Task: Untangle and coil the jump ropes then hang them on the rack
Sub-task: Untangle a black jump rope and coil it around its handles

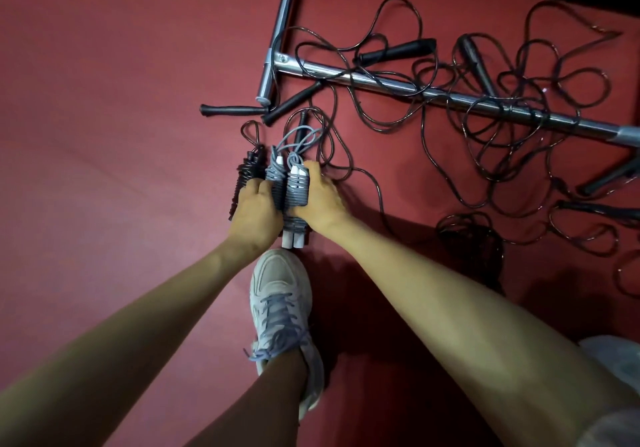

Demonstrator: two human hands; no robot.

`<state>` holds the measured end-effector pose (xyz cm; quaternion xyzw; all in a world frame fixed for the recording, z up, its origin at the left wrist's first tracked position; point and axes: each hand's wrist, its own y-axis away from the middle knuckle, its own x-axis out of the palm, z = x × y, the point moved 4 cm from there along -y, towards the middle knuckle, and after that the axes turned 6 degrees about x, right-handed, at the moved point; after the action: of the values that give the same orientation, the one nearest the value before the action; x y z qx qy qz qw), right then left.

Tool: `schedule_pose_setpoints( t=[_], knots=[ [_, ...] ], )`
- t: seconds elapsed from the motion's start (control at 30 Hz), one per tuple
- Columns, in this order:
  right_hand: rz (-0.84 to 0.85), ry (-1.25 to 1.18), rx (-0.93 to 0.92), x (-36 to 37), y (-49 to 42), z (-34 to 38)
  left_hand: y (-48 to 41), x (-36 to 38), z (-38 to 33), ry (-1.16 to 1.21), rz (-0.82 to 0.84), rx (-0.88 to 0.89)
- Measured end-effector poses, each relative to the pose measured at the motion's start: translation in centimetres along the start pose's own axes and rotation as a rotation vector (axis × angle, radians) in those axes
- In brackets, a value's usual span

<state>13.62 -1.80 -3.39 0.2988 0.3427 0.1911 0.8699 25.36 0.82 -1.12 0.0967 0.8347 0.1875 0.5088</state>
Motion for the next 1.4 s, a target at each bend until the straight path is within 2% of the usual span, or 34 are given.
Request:
schedule_pose_setpoints(
  t=[0.2, 0.37, 0.5, 0.57, 0.7, 0.83, 0.97, 1.1, 1.23, 1.4],
  knots=[
    [-0.028, 0.063, -0.012, -5.0, 1.5, 0.0, -1.0, -2.7, -5.3, -0.176, 0.116, 0.142],
    [-0.158, 0.186, -0.051, -14.4, 4.9, -1.7, -2.7, -5.9, -15.5, -0.366, 0.191, 0.350],
    [-0.294, 0.285, 0.012, -22.4, 7.6, -6.0, -2.4, -6.4, -23.5, -0.452, 0.200, 0.490],
    [-0.339, 0.286, 0.065, -25.3, 8.9, -8.6, -2.1, -5.5, -26.4, -0.460, 0.200, 0.527],
    [-0.370, 0.258, 0.142, -28.0, 10.7, -14.1, -1.3, -0.9, -30.4, -0.322, 0.244, 0.544],
    [-0.310, 0.254, 0.190, -26.8, 10.7, -18.9, -0.3, 5.7, -29.7, -0.268, 0.332, 0.432],
    [-0.187, 0.259, 0.157, -22.7, 9.7, -22.3, 0.7, 11.0, -26.5, -0.165, 0.393, 0.303],
    [-0.139, 0.226, 0.137, -18.6, 9.0, -24.1, 1.5, 13.1, -24.4, -0.025, 0.391, 0.283],
    [-0.218, 0.090, 0.142, -17.5, 8.5, -25.0, 1.6, 13.2, -23.6, 0.112, 0.351, 0.263],
    [-0.327, 0.023, 0.107, -18.5, 8.9, -24.0, 2.7, 12.9, -24.1, 0.205, 0.382, 0.217]
  ],
)
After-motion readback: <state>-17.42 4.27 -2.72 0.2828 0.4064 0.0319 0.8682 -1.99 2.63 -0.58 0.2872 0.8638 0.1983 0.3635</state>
